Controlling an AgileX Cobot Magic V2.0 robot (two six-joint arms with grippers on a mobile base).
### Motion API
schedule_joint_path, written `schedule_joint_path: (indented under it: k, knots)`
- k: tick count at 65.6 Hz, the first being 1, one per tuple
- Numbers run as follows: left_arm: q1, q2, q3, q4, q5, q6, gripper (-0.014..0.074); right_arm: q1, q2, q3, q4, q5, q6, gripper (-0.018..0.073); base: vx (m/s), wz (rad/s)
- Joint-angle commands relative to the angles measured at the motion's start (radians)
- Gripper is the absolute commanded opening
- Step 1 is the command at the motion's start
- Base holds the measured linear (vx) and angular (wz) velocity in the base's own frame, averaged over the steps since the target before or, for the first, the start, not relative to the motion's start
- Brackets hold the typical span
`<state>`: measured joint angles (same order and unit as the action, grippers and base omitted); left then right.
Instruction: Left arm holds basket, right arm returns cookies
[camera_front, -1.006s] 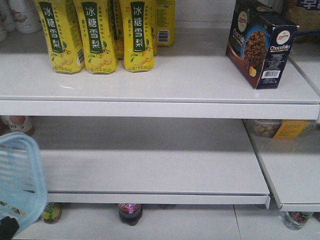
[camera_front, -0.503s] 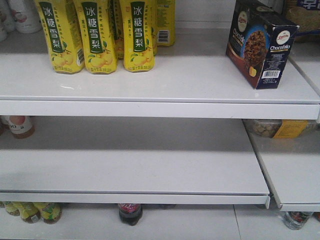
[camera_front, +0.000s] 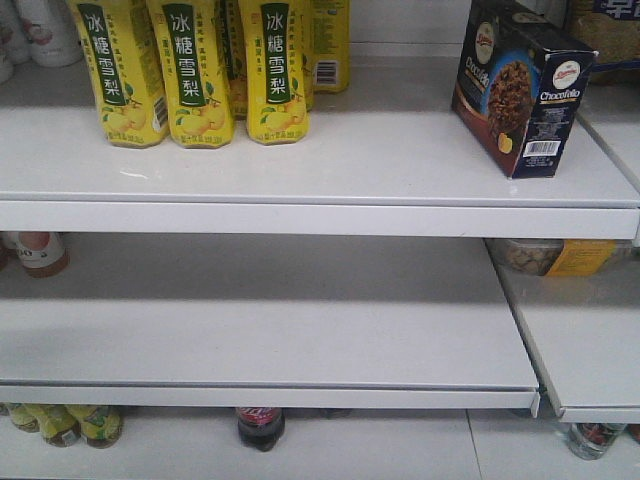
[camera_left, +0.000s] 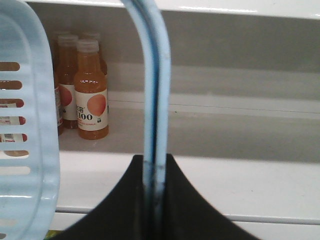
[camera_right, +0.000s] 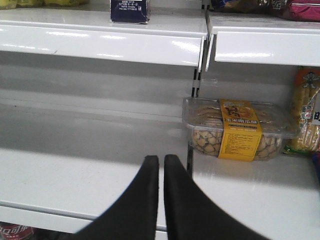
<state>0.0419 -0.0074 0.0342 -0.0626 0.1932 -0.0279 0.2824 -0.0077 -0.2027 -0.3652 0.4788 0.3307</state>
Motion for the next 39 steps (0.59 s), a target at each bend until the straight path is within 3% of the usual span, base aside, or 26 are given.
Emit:
schedule_joint_path:
  k: [1,22,39]
  knots:
    - [-0.002,-0.019,-0.029,0.017,-0.112,0.019,-0.0003,-0.003,0.014,-0.026,-0.021,-0.069,-0.008,-0.0006,0.0,0.0]
    - [-0.052,-0.019,-0.029,0.017,-0.107,0.019,-0.0003,-0.003,0.014,-0.026,-0.021,-0.069,-0.008,-0.0006,0.0,0.0]
    - [-0.053,-0.018,-0.031,0.017,-0.107,0.019,-0.0003,-0.003,0.014,-0.026,-0.021,-0.069,-0.008,-0.0006,0.0,0.0]
